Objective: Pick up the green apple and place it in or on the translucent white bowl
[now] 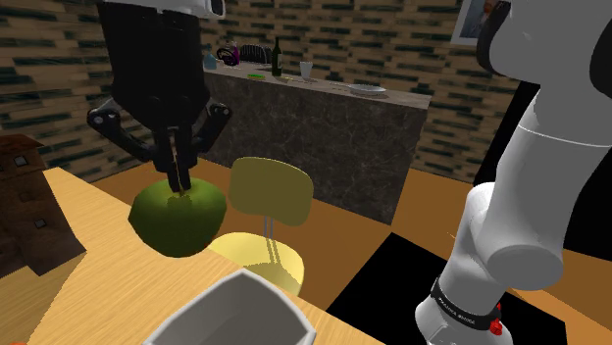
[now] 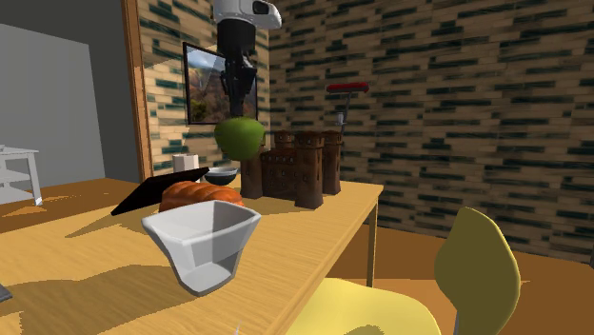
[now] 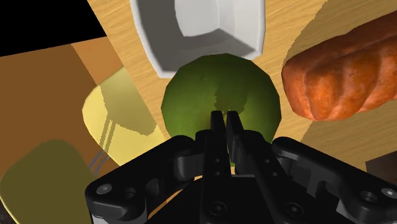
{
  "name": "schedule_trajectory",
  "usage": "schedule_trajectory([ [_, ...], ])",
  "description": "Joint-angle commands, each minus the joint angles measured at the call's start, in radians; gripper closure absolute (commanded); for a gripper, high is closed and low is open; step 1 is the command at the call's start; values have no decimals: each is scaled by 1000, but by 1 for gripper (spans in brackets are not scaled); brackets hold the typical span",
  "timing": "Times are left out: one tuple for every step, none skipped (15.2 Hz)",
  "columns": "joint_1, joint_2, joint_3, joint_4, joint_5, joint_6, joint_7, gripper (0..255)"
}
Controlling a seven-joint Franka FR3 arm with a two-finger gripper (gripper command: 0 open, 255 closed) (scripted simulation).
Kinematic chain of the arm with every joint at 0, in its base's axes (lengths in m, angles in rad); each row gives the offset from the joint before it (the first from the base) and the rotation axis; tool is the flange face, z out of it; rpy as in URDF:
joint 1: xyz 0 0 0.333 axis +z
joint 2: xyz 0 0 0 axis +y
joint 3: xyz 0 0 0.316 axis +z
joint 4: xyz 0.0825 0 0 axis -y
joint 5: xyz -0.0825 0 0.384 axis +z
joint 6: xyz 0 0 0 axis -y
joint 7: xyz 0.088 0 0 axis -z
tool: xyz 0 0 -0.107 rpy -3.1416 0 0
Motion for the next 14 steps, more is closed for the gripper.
schedule_trajectory([
  [10, -45, 10, -25, 26, -12, 22, 255],
  [15, -70, 15, -40, 40, -17, 31, 255],
  [21, -94, 19, -53, 54, -22, 41, 255],
  [27, -117, 23, -65, 67, -29, 51, 255],
  [34, -139, 27, -76, 80, -36, 62, 255],
  [40, -160, 31, -85, 93, -43, 73, 255],
  [47, -178, 36, -92, 104, -50, 84, 255],
  [47, -184, 34, -111, 107, -36, 81, 255],
  [48, -189, 33, -129, 110, -22, 78, 255],
  [48, -194, 33, -147, 112, -8, 75, 255],
  [49, -199, 32, -165, 115, 5, 72, 255],
  [49, -203, 32, -182, 117, 19, 70, 255],
  [50, -207, 31, -199, 120, 32, 68, 255],
  [51, -211, 31, -216, 122, 46, 65, 255],
])
